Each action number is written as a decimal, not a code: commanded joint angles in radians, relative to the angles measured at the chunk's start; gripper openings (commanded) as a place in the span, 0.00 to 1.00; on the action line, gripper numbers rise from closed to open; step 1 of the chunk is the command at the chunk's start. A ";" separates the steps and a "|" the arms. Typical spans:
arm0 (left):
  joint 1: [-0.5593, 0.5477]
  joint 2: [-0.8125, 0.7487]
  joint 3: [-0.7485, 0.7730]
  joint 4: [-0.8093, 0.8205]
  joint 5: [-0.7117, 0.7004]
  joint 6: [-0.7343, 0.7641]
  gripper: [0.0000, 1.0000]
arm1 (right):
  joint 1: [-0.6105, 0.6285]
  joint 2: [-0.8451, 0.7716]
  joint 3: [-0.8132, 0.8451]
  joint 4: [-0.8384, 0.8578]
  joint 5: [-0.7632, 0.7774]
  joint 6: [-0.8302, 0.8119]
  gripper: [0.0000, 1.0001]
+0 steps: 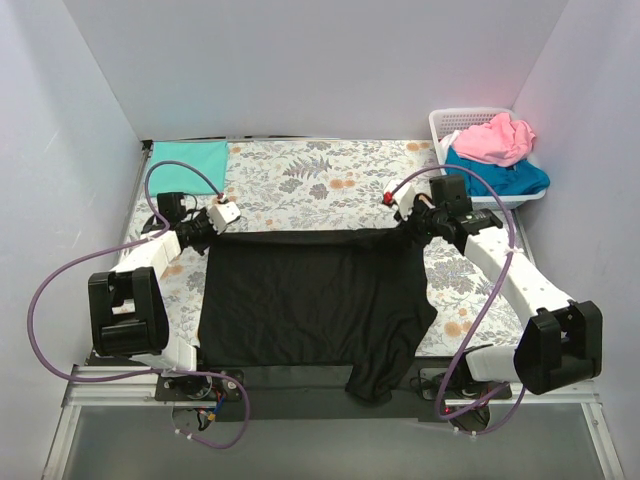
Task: Fold and stack the t-shirts
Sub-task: Fold the tshirt
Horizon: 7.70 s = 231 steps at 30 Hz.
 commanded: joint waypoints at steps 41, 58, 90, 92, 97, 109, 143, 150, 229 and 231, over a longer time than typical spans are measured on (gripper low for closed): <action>0.014 -0.083 -0.086 -0.141 0.034 0.193 0.25 | 0.167 -0.104 -0.201 -0.131 0.011 -0.005 0.36; 0.097 0.264 0.399 -0.338 0.198 -0.209 0.52 | -0.078 0.325 0.222 -0.157 0.034 -0.043 0.54; 0.096 0.430 0.424 -0.341 0.096 -0.163 0.16 | -0.107 0.624 0.343 -0.157 0.129 -0.194 0.17; 0.096 0.437 0.433 -0.314 0.071 -0.189 0.05 | -0.107 0.638 0.380 -0.152 0.146 -0.186 0.01; 0.097 0.497 0.506 -0.249 0.051 -0.278 0.00 | -0.112 0.693 0.463 -0.100 0.210 -0.152 0.01; 0.097 0.438 0.579 -0.312 0.111 -0.328 0.40 | -0.110 0.657 0.622 -0.164 0.155 -0.079 0.60; -0.880 0.301 0.109 0.605 -0.161 -0.616 0.59 | -0.162 0.532 0.213 -0.352 -0.313 0.432 0.50; -0.908 0.365 0.141 0.641 -0.190 -0.605 0.58 | -0.165 0.578 0.213 -0.338 -0.305 0.453 0.51; -0.911 0.345 0.213 0.507 -0.107 -0.542 0.00 | -0.172 0.517 0.201 -0.378 -0.313 0.466 0.01; -0.911 0.335 0.207 0.495 -0.095 -0.535 0.00 | -0.173 0.512 0.190 -0.378 -0.301 0.463 0.01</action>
